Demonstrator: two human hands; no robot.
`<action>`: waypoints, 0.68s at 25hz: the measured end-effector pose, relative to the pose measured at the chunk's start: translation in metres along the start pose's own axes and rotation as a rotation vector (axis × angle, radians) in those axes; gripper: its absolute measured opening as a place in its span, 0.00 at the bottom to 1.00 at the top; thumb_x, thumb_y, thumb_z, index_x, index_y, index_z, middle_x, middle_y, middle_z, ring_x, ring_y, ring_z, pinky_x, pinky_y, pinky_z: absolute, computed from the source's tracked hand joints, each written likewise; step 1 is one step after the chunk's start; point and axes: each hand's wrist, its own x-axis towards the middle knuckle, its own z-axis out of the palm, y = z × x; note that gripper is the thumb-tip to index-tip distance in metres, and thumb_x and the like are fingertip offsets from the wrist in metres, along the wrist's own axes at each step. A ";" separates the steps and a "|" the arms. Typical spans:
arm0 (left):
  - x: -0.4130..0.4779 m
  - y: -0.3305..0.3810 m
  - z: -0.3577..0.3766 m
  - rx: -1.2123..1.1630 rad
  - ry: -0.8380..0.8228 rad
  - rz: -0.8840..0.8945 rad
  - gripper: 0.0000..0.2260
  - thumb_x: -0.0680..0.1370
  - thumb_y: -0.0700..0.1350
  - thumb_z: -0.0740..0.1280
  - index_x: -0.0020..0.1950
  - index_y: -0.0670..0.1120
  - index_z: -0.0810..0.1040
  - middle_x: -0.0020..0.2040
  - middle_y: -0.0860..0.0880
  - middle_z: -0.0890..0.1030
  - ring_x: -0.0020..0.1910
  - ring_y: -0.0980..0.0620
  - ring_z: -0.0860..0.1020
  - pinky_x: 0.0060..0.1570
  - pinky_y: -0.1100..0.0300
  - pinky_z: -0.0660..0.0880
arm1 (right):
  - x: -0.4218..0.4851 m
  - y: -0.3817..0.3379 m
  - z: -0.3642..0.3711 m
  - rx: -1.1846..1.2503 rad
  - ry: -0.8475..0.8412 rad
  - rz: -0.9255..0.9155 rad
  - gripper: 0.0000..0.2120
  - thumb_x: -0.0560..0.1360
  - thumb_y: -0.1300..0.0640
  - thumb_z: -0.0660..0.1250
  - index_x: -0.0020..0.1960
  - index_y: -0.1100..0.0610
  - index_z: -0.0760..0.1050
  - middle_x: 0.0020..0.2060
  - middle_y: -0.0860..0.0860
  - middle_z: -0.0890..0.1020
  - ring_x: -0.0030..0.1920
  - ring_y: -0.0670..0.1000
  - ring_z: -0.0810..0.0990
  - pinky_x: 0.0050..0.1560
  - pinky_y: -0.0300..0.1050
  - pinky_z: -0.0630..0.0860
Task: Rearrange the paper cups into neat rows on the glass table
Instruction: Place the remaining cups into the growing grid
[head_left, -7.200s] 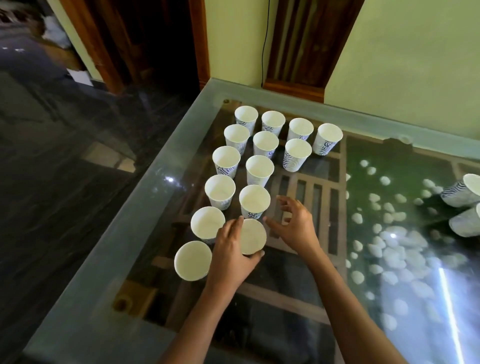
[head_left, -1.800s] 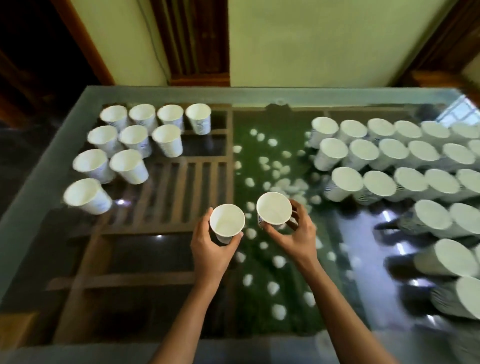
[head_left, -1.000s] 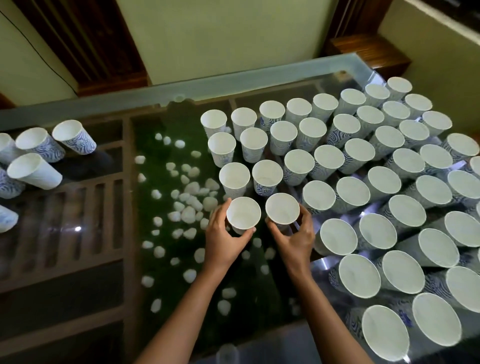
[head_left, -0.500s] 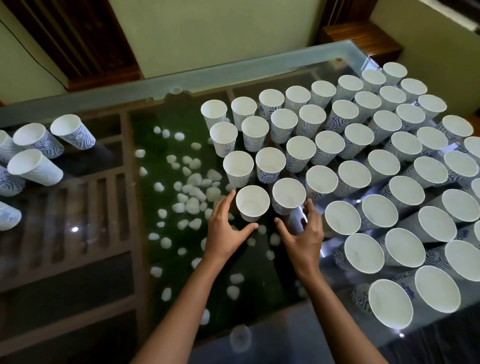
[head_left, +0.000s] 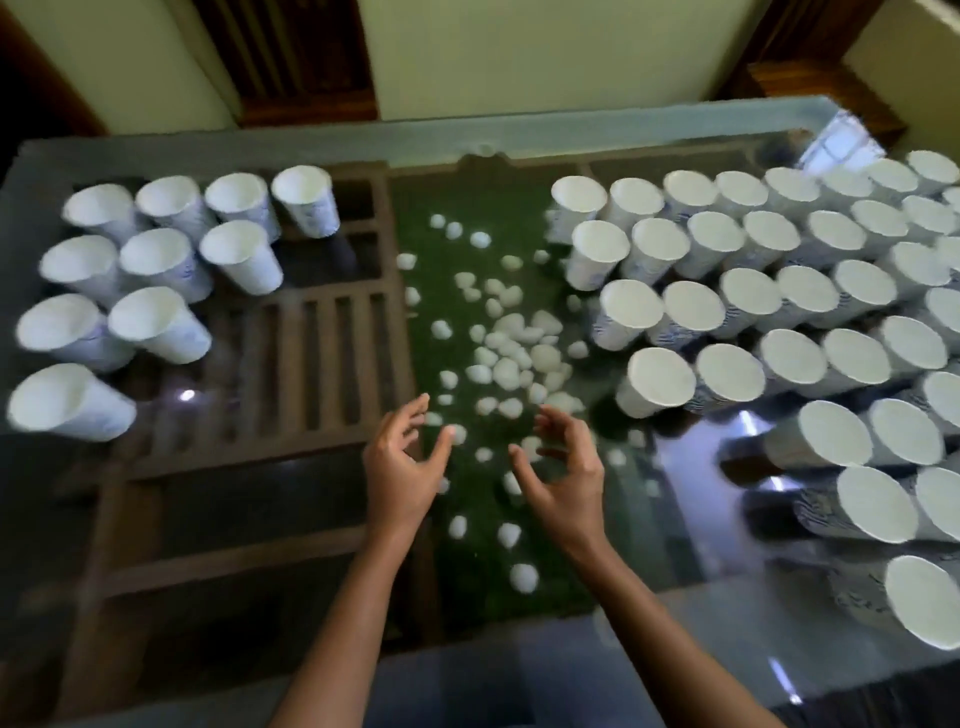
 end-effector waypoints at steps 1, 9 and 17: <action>0.008 -0.008 -0.026 0.004 0.072 -0.028 0.18 0.70 0.39 0.72 0.59 0.44 0.76 0.51 0.51 0.78 0.47 0.59 0.77 0.49 0.61 0.77 | 0.003 -0.013 0.026 -0.016 -0.072 -0.017 0.22 0.69 0.58 0.73 0.60 0.52 0.70 0.51 0.50 0.76 0.52 0.46 0.77 0.51 0.41 0.78; 0.055 -0.082 -0.210 0.074 0.615 -0.160 0.17 0.70 0.40 0.73 0.58 0.41 0.76 0.51 0.44 0.80 0.49 0.49 0.79 0.48 0.60 0.75 | 0.036 -0.103 0.222 -0.048 -0.466 -0.131 0.25 0.69 0.54 0.73 0.63 0.57 0.70 0.56 0.51 0.75 0.55 0.45 0.74 0.58 0.46 0.75; 0.099 -0.131 -0.258 0.058 0.657 -0.303 0.39 0.62 0.44 0.79 0.69 0.41 0.66 0.66 0.42 0.71 0.63 0.47 0.72 0.60 0.53 0.73 | 0.069 -0.122 0.338 -0.068 -0.454 -0.013 0.39 0.64 0.45 0.76 0.70 0.51 0.62 0.67 0.50 0.69 0.64 0.48 0.70 0.63 0.48 0.72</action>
